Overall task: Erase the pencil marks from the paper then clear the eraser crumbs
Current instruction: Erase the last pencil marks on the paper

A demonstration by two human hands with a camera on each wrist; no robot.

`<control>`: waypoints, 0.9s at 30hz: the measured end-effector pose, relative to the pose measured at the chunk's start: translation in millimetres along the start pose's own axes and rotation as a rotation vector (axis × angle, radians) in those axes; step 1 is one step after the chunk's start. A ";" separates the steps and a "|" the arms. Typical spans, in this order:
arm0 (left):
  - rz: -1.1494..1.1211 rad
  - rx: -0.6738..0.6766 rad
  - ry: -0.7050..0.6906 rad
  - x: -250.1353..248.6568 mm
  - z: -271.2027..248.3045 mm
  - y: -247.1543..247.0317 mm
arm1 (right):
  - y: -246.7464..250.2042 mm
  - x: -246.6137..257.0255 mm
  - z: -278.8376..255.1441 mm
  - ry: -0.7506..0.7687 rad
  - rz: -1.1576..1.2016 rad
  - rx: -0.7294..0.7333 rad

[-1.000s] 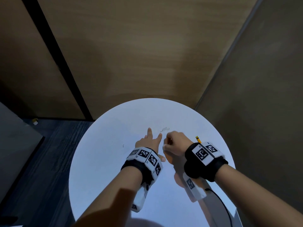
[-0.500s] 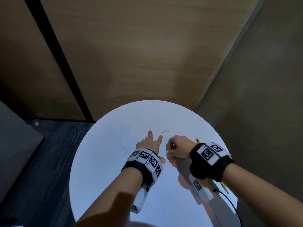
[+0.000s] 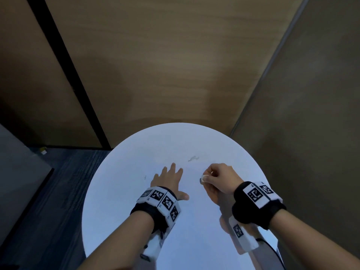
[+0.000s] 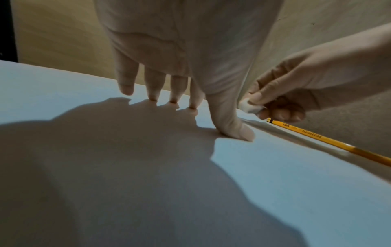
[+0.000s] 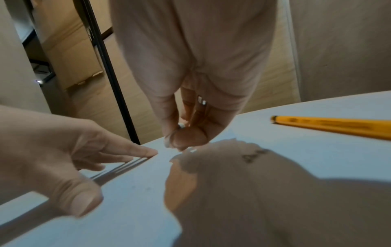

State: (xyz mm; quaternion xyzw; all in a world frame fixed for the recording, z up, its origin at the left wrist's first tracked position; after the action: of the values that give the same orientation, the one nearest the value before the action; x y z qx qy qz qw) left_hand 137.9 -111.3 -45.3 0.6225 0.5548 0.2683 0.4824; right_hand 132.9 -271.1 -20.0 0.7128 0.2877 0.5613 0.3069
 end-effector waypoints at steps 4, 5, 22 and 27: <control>0.008 0.037 -0.020 -6.4 4.6 -2.5 | -7.6 29.4 16.8 0.065 -0.034 -0.046; 0.014 0.040 -0.035 -7.5 5.9 -2.4 | -11.6 34.6 22.0 0.076 -0.061 -0.058; -0.030 0.040 -0.012 -5.4 2.4 2.6 | -18.0 45.4 39.5 0.202 -0.263 -0.008; -0.026 0.019 0.015 -5.0 3.0 4.7 | -22.3 38.7 22.6 0.256 -0.476 0.239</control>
State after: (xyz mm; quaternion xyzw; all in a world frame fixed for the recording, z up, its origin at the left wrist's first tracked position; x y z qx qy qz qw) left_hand 141.4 -116.6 -41.3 0.6177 0.5689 0.2617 0.4757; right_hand 161.5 -230.1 -16.9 0.5799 0.5470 0.5210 0.3051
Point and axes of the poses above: each hand's wrist, its own z-axis towards the middle knuckle, its own y-axis out of the back of the hand, x = y × z, the point moved 5 cm from there along z, towards the middle knuckle, and after that the axes turned 11 degrees about -x, right-handed, at the moved point
